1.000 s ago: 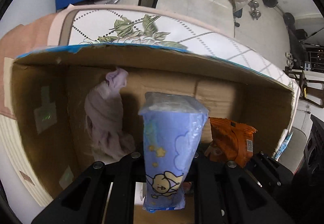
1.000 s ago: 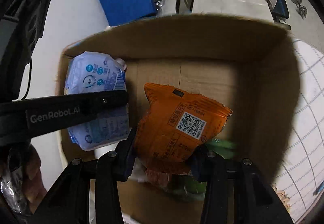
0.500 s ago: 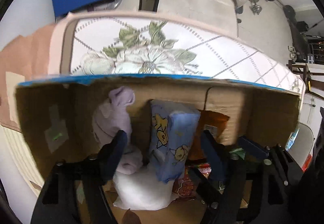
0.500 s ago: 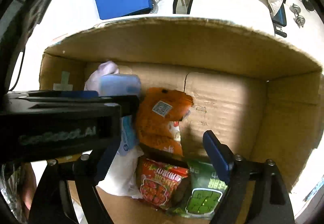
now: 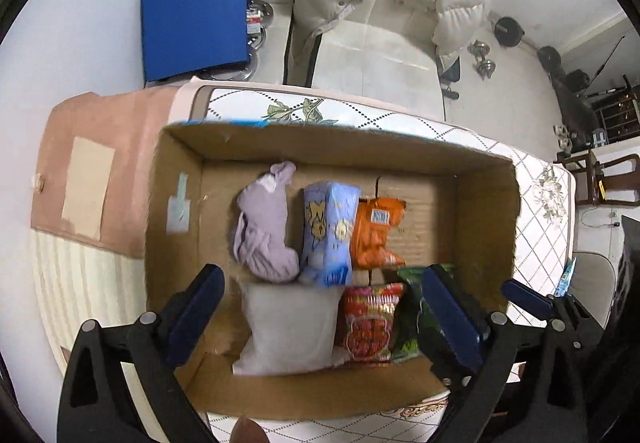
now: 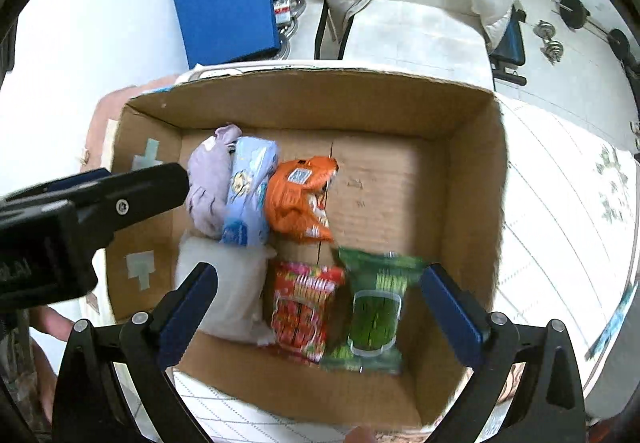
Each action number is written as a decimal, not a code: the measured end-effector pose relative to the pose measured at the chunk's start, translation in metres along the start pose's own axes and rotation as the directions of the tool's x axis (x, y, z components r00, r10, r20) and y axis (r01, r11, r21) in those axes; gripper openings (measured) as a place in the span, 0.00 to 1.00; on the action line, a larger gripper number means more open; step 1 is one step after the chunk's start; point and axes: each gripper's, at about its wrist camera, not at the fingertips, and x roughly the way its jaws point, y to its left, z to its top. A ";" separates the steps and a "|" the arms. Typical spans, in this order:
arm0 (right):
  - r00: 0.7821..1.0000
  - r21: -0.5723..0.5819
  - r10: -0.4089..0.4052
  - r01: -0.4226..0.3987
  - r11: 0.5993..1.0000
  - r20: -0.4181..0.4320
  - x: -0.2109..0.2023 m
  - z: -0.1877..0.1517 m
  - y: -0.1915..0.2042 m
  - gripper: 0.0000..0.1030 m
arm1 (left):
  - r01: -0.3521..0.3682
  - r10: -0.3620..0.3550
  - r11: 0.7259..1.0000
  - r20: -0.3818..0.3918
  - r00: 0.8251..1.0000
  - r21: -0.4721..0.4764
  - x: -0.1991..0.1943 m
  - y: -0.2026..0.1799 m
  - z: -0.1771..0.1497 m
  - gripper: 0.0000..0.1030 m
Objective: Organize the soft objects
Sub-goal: 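Grasp the silver-yellow sponge with left gripper while right gripper grasps blue tube packet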
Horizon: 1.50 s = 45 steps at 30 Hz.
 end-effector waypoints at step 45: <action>0.992 0.514 -0.112 0.070 0.855 0.050 -0.123 -0.272 -0.263 1.00 | -0.077 0.006 0.830 0.128 0.992 0.553 0.008 -0.257 -0.186 0.91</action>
